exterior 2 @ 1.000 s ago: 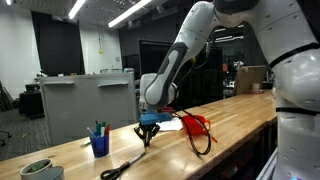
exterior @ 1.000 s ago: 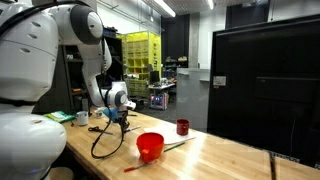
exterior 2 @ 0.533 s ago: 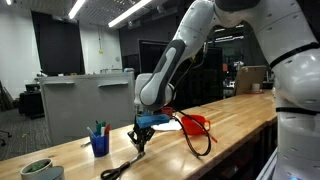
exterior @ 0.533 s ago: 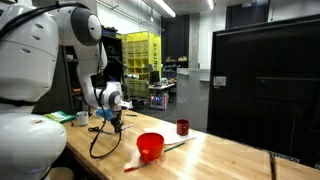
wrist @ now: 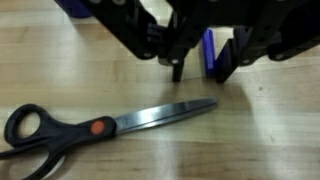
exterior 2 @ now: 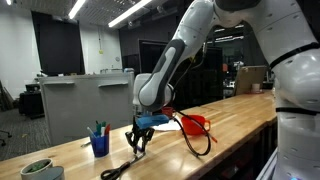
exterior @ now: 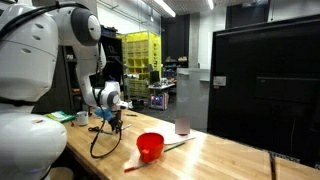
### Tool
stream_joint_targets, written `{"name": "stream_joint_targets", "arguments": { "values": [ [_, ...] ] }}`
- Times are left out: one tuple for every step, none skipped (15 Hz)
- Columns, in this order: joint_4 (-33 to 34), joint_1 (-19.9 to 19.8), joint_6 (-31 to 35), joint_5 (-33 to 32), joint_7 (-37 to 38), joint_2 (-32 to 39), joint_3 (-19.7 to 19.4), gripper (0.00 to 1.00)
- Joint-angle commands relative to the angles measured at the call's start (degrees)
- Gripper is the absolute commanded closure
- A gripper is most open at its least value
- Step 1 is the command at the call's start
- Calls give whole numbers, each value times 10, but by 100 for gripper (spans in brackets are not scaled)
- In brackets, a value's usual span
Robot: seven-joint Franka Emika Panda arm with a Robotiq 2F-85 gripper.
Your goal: Bring the blue sharpie closer to the cup
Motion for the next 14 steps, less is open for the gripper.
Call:
{"name": "stream_joint_targets", "arguments": {
  "values": [
    [-3,6,3,15,-27,5,4,27],
    [-3,6,4,14,-29,5,4,21],
    [-3,9,3,9,-28,4,1,13],
    [-4,9,3,8,-29,3,0,7],
    [-4,11,1,5,-28,2,-2,2],
    [-5,13,0,2,-28,0,-3,0],
    [-6,14,-2,-1,-29,-2,-4,0],
    [-7,19,-5,-8,-26,-7,-9,0],
    [-8,23,-7,-17,-23,-12,-13,0],
    [-8,27,-8,-25,-19,-15,-17,0],
    [-9,27,-10,-27,-22,-18,-17,0],
    [-8,28,-9,-29,-24,-19,-18,0],
    [-7,28,-9,-30,-25,-19,-17,0],
    [-6,27,-8,-31,-27,-17,-16,0]
  ]
}}
